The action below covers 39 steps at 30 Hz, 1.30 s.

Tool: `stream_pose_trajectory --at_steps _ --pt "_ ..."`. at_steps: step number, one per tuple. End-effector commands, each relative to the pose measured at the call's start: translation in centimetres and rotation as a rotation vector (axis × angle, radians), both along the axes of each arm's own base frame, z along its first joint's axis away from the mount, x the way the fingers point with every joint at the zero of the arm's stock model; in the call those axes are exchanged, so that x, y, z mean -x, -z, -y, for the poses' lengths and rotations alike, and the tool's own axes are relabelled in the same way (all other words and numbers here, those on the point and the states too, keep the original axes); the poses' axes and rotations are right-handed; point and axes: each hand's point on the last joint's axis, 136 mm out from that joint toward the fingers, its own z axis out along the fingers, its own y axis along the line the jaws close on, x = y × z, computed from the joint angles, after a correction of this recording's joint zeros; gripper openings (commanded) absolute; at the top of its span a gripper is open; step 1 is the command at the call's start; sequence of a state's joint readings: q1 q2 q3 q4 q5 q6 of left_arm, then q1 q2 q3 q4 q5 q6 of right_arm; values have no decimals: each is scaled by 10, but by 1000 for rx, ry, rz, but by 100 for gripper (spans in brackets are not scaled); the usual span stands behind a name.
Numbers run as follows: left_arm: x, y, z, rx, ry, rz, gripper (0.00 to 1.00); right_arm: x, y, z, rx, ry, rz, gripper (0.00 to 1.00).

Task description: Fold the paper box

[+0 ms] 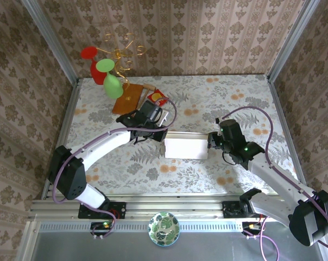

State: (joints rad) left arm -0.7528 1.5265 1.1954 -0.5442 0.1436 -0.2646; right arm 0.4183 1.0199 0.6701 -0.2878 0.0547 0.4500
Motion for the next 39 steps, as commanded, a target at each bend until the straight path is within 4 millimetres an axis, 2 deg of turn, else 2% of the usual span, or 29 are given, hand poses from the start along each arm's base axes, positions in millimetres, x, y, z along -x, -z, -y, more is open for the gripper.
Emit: stream_pose_trajectory --at_steps 1,5,10,13,16,24,28,34,39 --pt "21 33 -30 -144 -23 -86 0 6 8 10 27 38 -21 0" --pt "19 23 -25 -118 -28 -85 0 6 8 10 25 37 -22 0" --pt "6 -9 -14 4 -90 -117 3 4 5 9 25 38 -16 0" --pt "1 -20 -11 80 -135 -174 3 3 2 10 22 41 -8 0" --pt "1 -22 -11 117 -161 -243 5 2 -1 9 22 40 1 0" --pt "0 -20 -14 127 -166 -292 20 0 -1 7 11 35 1 0" --pt "2 -18 -9 127 -155 -315 23 0 -2 7 11 37 3 0" --pt "4 -28 -2 150 -135 -308 26 1 -1 7 12 38 1 0" --pt "6 -25 -3 119 -131 -298 27 1 -1 8 11 39 -1 0"
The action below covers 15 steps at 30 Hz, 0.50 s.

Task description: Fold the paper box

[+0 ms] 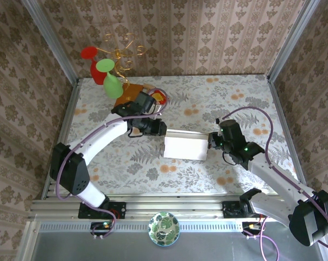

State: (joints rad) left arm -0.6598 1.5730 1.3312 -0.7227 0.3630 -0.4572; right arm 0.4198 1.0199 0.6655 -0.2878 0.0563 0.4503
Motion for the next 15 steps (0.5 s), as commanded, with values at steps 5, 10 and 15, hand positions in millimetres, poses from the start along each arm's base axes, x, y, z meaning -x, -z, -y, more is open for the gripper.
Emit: stream_pose_trajectory --at_steps 5,10,15 --pt "-7 0 -1 -56 6 17 27 0 -2 7 9 37 1 0" --pt "-12 3 4 -66 17 18 25 1 -3 7 8 38 0 0" --pt "-9 8 7 -73 30 4 23 1 -2 8 10 39 -1 0"
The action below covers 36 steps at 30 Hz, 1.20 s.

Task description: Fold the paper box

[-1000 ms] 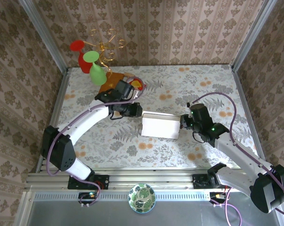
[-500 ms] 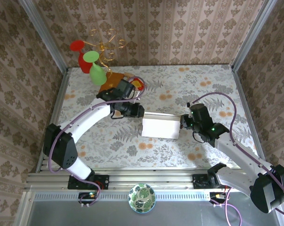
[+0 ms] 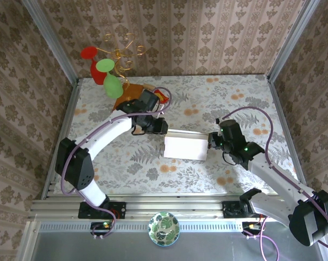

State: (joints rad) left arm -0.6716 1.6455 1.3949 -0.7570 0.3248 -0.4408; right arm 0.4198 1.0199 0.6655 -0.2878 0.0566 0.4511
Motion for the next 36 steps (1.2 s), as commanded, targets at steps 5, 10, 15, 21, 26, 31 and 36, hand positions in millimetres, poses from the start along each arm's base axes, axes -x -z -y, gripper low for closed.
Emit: stream_pose_trajectory --at_steps 5,10,15,21,26,31,36 --pt "2 0 0 -29 28 8 24 0 -1 7 9 37 -4 0" --pt "2 4 3 -29 30 -3 18 0 -1 7 8 37 -4 0" --pt "0 -1 4 -21 18 1 10 1 -1 7 10 37 -4 0" --pt "3 -2 6 -5 -10 -33 6 0 0 6 8 37 -6 0" --pt "2 -5 9 14 -42 -54 4 -1 1 5 5 35 -10 0" --pt "1 -6 13 33 -64 -80 3 -1 1 6 7 36 -11 0" --pt "1 -5 11 24 -62 -79 2 -1 1 6 7 38 -10 0"
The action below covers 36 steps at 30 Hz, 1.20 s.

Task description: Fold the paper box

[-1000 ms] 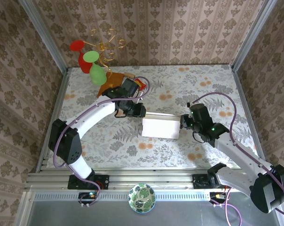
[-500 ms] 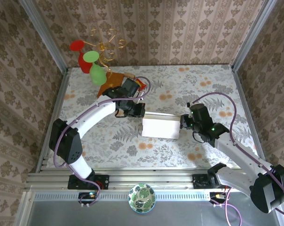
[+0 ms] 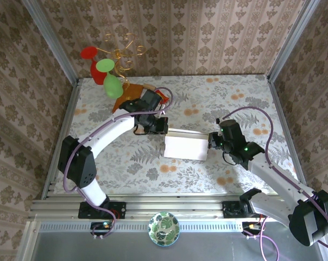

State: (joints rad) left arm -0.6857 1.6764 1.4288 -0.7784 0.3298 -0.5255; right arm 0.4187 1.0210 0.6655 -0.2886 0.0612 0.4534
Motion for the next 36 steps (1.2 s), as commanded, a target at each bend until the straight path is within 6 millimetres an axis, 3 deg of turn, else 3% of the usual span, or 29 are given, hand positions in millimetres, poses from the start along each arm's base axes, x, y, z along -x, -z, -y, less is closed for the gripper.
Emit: stream_pose_trajectory --at_steps 1,9,23,36 --pt "1 -5 3 15 -4 -16 2 0 1 5 6 29 -10 0" --pt "3 10 -5 17 -9 59 0 -1 2 4 -2 29 -8 0" --pt "11 17 -6 40 -12 222 0 3 3 2 -11 21 1 0" --pt "-3 14 -9 50 -57 364 0 -4 -1 -8 -31 -8 25 0"
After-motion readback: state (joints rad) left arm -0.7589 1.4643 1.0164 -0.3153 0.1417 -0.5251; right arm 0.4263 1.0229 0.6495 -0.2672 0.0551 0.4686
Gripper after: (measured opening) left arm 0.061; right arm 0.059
